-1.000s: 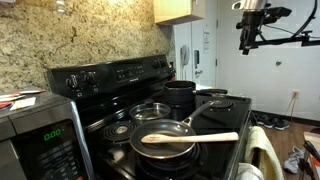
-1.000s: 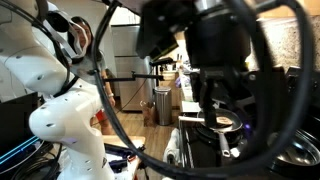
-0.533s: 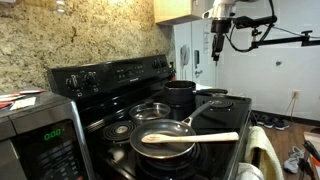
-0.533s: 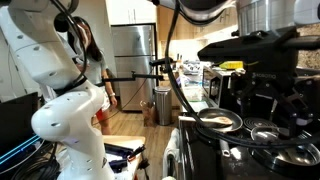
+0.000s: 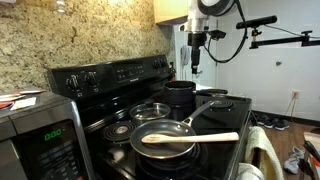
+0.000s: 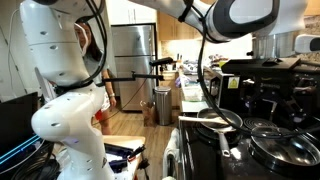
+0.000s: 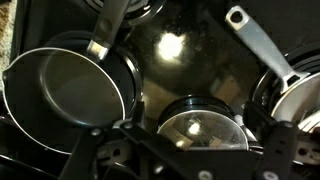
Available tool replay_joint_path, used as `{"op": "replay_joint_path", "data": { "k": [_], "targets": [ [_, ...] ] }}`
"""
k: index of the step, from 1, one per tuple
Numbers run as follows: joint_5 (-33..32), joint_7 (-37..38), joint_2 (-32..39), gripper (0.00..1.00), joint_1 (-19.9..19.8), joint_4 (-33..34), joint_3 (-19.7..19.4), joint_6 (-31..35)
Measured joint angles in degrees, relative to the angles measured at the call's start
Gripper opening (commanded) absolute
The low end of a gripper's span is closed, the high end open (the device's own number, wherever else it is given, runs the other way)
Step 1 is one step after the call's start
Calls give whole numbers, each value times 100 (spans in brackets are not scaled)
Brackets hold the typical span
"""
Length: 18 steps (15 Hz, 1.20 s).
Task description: Pick the lid up from the stove and put it on the pot
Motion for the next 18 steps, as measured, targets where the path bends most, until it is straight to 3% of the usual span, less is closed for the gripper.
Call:
{"op": "replay_joint_path", "data": {
  "k": [5, 9, 18],
  "targets": [
    [40, 6, 113, 100, -50, 96, 41, 23],
    [124, 951, 318, 100, -86, 227, 311, 24],
    [-13, 2331, 1964, 100, -54, 1796, 803, 15]
  ]
}}
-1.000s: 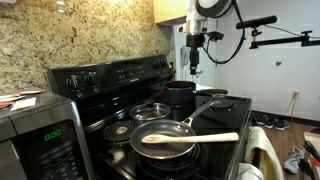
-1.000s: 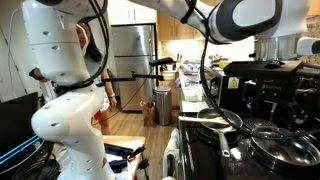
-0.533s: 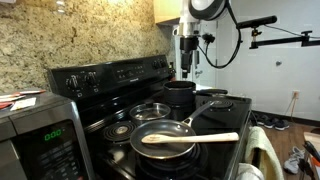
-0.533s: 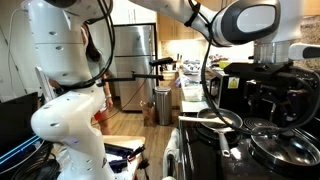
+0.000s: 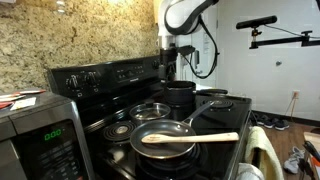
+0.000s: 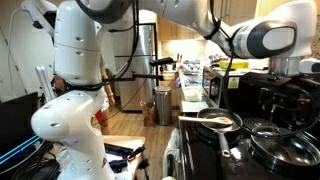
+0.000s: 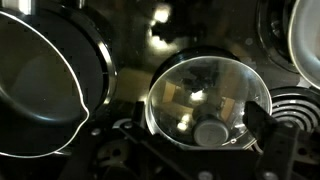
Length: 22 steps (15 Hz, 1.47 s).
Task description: Pick the lid up from the stove and put it on the pot
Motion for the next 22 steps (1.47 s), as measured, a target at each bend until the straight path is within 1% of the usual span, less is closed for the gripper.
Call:
{"op": "replay_joint_path", "data": {
  "k": [5, 9, 15, 22],
  "targets": [
    [6, 263, 987, 100, 136, 822, 192, 0],
    [4, 370, 1532, 100, 290, 1391, 245, -1],
    [-72, 595, 1912, 100, 388, 1922, 183, 0],
    [-194, 1569, 2100, 100, 591, 2220, -3, -55]
  ]
}}
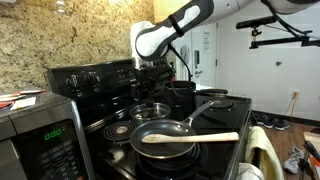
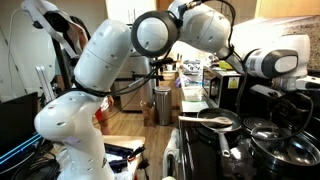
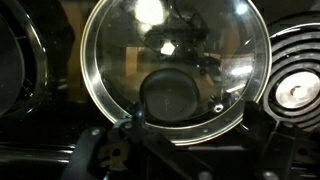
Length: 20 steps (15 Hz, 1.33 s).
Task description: Pick the lid up from the stove and put it on the pot
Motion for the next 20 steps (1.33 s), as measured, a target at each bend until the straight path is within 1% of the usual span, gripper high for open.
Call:
{"op": "replay_joint_path", "data": {
  "k": [5, 8, 13, 20],
  "targets": [
    [-26, 565, 56, 100, 134, 99, -129, -72],
    [-31, 686, 101, 100, 163, 176, -154, -132],
    [-34, 680, 140, 100, 164, 270, -154, -308],
    [-34, 596, 144, 100, 162, 284, -141, -310]
  ]
}}
